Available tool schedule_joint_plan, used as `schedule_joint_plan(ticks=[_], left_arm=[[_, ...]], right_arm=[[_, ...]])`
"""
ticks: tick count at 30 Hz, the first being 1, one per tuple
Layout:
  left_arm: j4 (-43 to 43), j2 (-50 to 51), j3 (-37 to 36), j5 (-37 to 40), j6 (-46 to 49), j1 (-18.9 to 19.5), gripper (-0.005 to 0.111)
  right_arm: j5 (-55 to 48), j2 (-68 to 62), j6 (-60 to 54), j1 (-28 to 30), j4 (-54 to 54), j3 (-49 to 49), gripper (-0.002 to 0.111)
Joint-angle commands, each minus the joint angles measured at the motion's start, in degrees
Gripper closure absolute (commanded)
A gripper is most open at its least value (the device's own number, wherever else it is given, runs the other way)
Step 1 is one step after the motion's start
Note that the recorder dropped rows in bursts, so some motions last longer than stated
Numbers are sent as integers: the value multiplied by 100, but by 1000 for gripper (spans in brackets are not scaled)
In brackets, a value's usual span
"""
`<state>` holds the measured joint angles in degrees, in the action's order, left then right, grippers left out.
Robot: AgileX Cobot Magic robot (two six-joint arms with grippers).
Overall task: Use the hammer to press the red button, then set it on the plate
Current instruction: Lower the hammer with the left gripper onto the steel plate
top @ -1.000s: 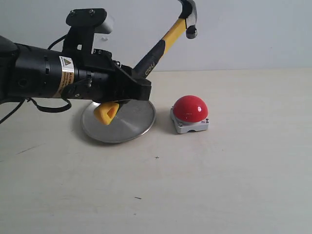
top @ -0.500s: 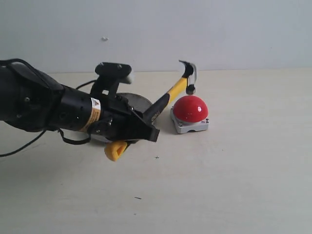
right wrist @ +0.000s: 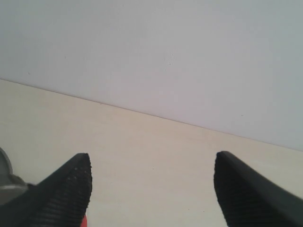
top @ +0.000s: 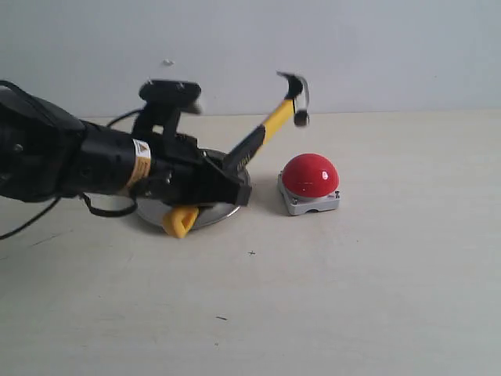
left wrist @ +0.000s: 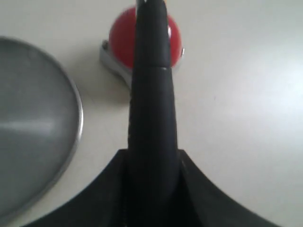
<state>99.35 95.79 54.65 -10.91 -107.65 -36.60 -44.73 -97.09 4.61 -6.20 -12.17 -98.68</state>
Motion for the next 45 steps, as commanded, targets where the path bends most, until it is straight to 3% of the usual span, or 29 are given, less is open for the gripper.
schedule_joint_plan(ticks=[1,6,14,16,19,24,28,31,36,38,40,44,45], left_arm=[[-86,-972,72,541,93,3,107],[-60,-1552,-63,578,93,3,107],[-93,-1580,-668,777,93,13,107],[-152,-1576,-768,632,66,167,107],[-285,-1576,-786,-286,40,668,107],[-601,-1401,-739,-2162,135,1885,107],[-1171,-863,-739,-3636,652,2678,107],[-1795,-300,-667,-4435,1074,2922,107],[-1849,942,-75,-4951,1083,2964,107],[-1978,1286,70,-4951,1106,2964,107],[-2067,1533,161,-4951,1158,2974,107],[-2077,1761,334,-5003,1166,2974,107],[-2077,1822,415,-5003,1166,2974,107]], right_arm=[[70,27,12,17,9,-39,38],[70,27,12,17,9,-39,38],[57,27,12,17,67,-39,38],[57,27,12,17,81,-39,38],[46,27,12,17,134,-39,38],[34,27,12,17,139,-39,38],[34,27,1,17,158,-39,38],[34,27,1,17,158,-39,38],[10,27,0,17,156,-39,39],[-25,27,0,17,156,-39,45],[91,27,15,17,156,128,61],[1229,235,385,17,-63,1082,108],[1785,419,753,17,-332,1556,108]])
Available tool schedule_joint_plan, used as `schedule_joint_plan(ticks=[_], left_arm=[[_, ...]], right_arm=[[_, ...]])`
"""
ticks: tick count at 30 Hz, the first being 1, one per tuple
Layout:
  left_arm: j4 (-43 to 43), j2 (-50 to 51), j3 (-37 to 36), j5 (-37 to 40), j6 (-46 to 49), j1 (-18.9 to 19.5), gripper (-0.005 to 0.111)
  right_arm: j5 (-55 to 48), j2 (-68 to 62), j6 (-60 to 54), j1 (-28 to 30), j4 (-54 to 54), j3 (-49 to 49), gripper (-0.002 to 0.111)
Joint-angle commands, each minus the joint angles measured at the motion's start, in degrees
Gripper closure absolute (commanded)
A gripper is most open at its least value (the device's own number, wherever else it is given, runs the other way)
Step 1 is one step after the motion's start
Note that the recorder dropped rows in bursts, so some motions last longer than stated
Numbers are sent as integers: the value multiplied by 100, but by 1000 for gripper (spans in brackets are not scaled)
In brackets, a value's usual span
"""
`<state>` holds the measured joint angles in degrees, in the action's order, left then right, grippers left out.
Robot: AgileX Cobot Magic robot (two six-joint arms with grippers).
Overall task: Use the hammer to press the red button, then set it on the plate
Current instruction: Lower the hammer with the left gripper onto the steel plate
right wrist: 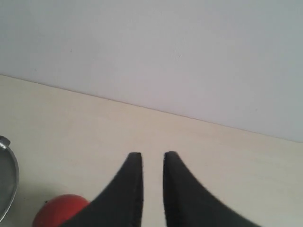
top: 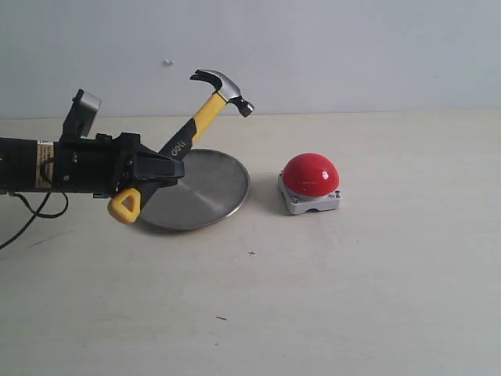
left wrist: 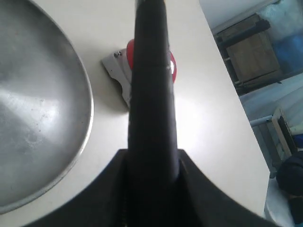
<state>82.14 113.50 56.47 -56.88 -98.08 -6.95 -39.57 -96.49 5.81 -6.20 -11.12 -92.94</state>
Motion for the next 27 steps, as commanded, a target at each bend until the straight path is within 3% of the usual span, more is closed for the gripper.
schedule_joint_plan(ticks=[1,4,8,14,21,27], left_arm=[[-357,80,282,-407,209,8,107],[-341,342,556,-421,52,45,107],[-160,659,684,-444,-139,143,107],[-162,1001,684,-798,-179,426,107],[-174,1026,684,-796,-179,450,107],[-193,1217,684,-818,-391,453,107]], right_arm=[[1533,479,923,17,-660,1231,108],[2014,1219,1999,17,-1461,2114,108],[2084,2025,2419,17,-1250,2656,108],[2455,3382,2382,17,-1084,3945,108],[3907,5106,2421,17,-761,5954,108],[4156,5709,2399,17,-785,6667,108]])
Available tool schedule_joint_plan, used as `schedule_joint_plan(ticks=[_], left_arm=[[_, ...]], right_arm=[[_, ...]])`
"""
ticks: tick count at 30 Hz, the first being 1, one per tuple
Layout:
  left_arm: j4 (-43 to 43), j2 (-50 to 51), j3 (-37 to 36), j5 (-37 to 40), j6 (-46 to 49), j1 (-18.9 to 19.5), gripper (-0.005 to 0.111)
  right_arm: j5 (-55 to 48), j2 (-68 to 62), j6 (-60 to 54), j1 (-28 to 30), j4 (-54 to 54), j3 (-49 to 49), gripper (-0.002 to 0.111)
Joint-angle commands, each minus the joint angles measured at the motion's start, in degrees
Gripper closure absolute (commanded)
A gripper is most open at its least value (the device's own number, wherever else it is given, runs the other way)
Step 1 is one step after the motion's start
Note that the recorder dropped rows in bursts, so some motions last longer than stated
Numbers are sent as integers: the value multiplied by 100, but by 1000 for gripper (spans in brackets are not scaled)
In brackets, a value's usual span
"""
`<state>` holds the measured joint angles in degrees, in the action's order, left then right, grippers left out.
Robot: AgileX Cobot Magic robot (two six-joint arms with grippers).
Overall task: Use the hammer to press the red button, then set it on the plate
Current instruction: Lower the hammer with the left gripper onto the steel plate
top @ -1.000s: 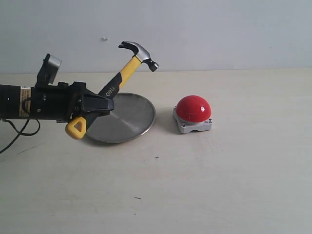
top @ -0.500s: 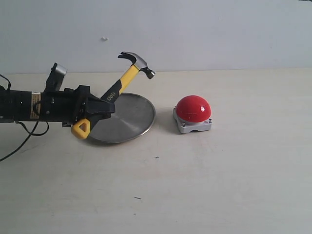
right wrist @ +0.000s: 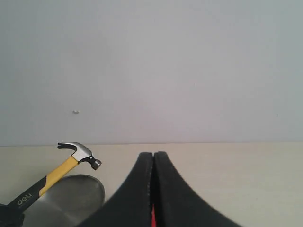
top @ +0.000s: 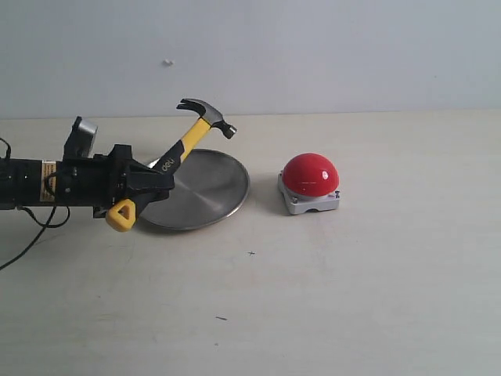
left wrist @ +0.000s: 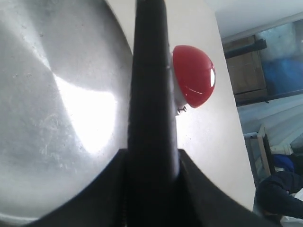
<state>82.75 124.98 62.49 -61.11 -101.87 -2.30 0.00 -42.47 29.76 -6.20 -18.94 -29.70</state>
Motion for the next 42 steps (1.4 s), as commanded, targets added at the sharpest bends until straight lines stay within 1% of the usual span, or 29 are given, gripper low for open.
schedule_joint_plan(ticks=[1,7,10,16,27,32,40,42], left_arm=[[-273,107,81,-395,-44,-12,107],[-638,474,81,-837,-76,-40,107],[-703,576,81,-825,-84,-40,107],[-654,858,255,-886,-508,-40,107],[-502,758,278,-886,-537,-40,107],[-195,500,278,-886,-1095,-40,107],[-76,107,278,-886,-2000,-40,107],[-76,71,303,-886,-1998,-40,107]], right_arm=[[213,324,-16,17,-3,394,108],[295,340,-12,17,-38,425,108],[296,340,-12,17,-61,425,108],[296,340,-12,17,-61,425,108],[320,340,-12,17,-61,425,108],[320,340,-12,17,-61,425,108],[298,340,-12,17,-61,425,108],[285,340,-12,17,-61,425,108]])
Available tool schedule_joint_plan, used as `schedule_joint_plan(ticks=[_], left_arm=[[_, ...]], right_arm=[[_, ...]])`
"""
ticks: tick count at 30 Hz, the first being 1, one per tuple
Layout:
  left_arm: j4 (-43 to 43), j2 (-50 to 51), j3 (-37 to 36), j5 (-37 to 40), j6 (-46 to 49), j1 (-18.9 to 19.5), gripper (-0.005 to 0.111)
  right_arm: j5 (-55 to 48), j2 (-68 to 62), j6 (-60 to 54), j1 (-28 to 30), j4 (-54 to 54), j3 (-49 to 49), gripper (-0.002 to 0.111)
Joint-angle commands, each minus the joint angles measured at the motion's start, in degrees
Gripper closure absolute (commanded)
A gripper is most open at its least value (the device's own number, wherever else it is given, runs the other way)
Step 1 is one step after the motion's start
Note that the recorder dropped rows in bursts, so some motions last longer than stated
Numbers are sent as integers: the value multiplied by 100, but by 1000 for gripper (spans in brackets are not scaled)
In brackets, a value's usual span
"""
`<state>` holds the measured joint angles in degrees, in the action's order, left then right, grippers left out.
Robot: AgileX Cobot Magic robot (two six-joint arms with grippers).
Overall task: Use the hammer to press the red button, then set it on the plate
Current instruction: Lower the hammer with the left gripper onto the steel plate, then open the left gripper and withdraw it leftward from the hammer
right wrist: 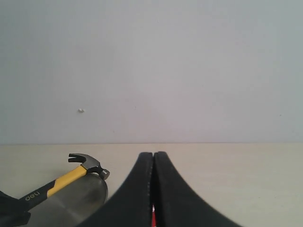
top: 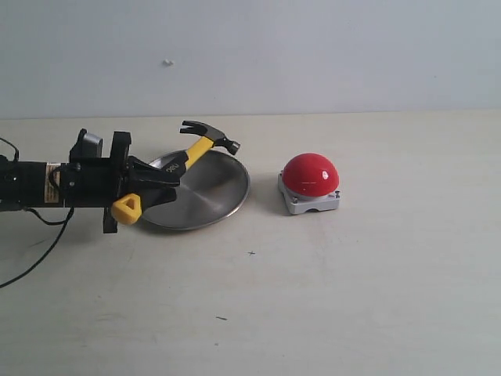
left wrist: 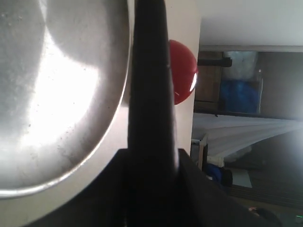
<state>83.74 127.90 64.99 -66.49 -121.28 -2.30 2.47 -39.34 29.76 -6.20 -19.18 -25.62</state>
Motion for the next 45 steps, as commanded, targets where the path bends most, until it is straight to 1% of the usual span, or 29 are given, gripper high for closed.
schedule_joint_plan(ticks=[1,6,12,23,24,26,27,28,30,31,32,39,40,43,45], left_arm=[[-192,-232,52,-348,-56,-40,107],[-182,-232,31,-348,-56,-49,107],[-467,-111,-45,-348,-47,-49,107],[-370,-3,-45,-348,-47,-49,106],[-370,-3,-45,-348,-47,-49,104],[-350,-3,-45,-348,-47,-49,93],[-350,-3,-45,-348,-47,-49,82],[-350,-3,-45,-348,-47,-49,77],[-350,-3,-45,-348,-47,-49,61],[-350,-3,-45,-348,-47,-49,58],[-321,-15,-45,-348,-47,-49,56],[-168,-24,-33,-348,-47,-38,56],[-90,-37,-33,-348,-47,-38,56],[500,-178,-76,-348,-47,-50,56],[541,-335,-264,-348,-47,-50,56]], right_arm=[[38,27,-12,17,-38,17,108],[38,27,-12,17,-38,17,108],[50,27,-12,17,-49,17,108],[81,27,-12,17,-84,17,108],[81,27,-12,17,-84,17,108],[81,27,-12,17,-84,17,108],[81,27,-12,17,-84,17,108],[81,27,-12,17,-84,17,108],[73,27,-12,17,-84,17,108],[73,27,-12,17,-94,17,108],[57,27,-12,17,-92,17,108],[49,27,-12,17,-92,17,108],[49,27,-12,17,-92,17,108],[62,27,-12,17,-92,17,108],[89,27,-12,17,-92,17,108]])
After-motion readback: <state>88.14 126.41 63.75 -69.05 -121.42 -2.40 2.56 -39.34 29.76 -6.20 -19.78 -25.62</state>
